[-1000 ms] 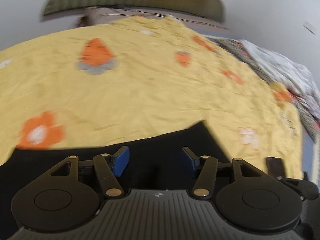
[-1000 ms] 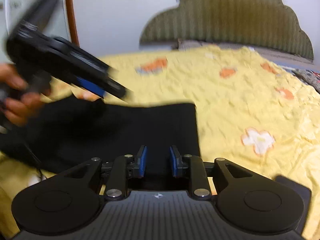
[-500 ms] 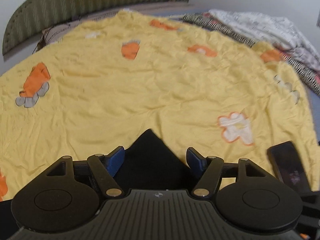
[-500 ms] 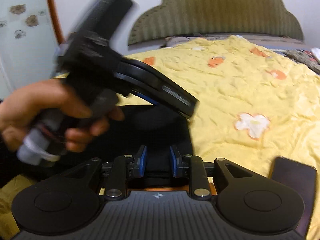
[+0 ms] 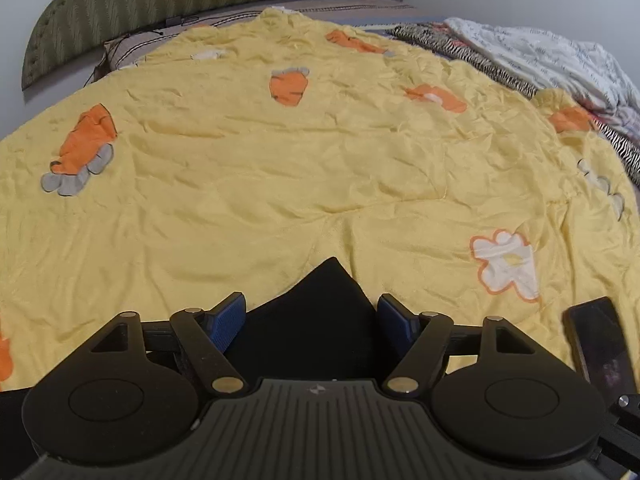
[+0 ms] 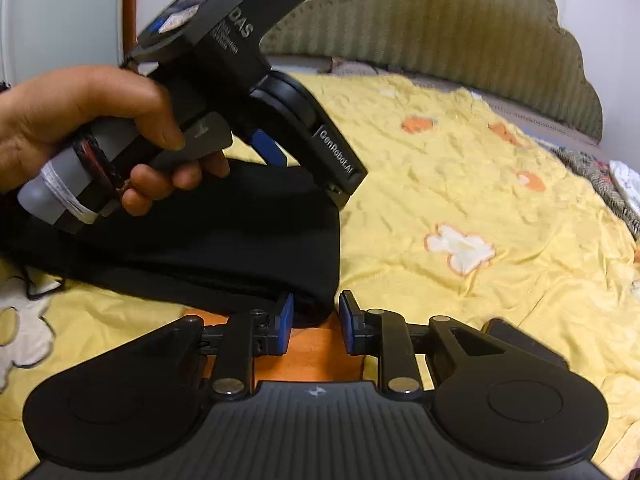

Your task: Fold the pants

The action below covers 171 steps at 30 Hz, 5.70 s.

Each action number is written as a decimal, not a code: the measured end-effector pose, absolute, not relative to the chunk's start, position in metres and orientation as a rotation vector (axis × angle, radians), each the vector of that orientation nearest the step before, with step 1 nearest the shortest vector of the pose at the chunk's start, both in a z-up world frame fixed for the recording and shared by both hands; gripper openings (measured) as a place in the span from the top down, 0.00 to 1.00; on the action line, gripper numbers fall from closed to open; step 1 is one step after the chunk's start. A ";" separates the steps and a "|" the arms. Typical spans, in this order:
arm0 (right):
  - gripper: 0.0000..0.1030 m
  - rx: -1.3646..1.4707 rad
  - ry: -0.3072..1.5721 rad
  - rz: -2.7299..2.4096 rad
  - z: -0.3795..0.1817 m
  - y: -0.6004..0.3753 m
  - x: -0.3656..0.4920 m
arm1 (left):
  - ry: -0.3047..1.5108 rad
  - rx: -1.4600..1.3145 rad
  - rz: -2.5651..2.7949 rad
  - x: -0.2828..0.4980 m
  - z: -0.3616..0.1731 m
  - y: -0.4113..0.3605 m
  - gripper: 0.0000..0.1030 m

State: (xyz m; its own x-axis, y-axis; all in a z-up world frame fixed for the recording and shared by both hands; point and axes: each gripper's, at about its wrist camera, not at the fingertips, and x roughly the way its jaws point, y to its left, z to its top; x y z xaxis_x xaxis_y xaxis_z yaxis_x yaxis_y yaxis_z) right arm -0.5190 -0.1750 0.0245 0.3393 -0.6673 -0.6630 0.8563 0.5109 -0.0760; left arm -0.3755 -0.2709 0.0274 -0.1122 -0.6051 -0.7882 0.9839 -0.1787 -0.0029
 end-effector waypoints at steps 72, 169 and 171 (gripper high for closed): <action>0.69 0.226 0.559 -0.609 0.063 -0.085 -0.353 | 0.590 0.428 -0.989 -0.123 0.088 0.070 0.06; 0.90 -0.822 0.643 -0.293 -0.012 0.054 -0.108 | 1.041 -0.030 -0.702 0.055 0.076 0.144 0.03; 0.90 -0.623 0.630 -0.276 0.009 0.035 -0.111 | 1.119 -0.124 -0.756 0.063 0.067 0.142 0.03</action>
State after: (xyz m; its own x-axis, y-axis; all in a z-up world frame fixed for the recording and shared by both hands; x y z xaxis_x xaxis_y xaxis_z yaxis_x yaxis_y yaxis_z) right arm -0.1109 0.0349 0.0091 0.7802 -0.4205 -0.4632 0.0559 0.7843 -0.6179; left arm 0.0630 0.1425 0.0666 0.2195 -0.6037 -0.7664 0.4852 0.7491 -0.4511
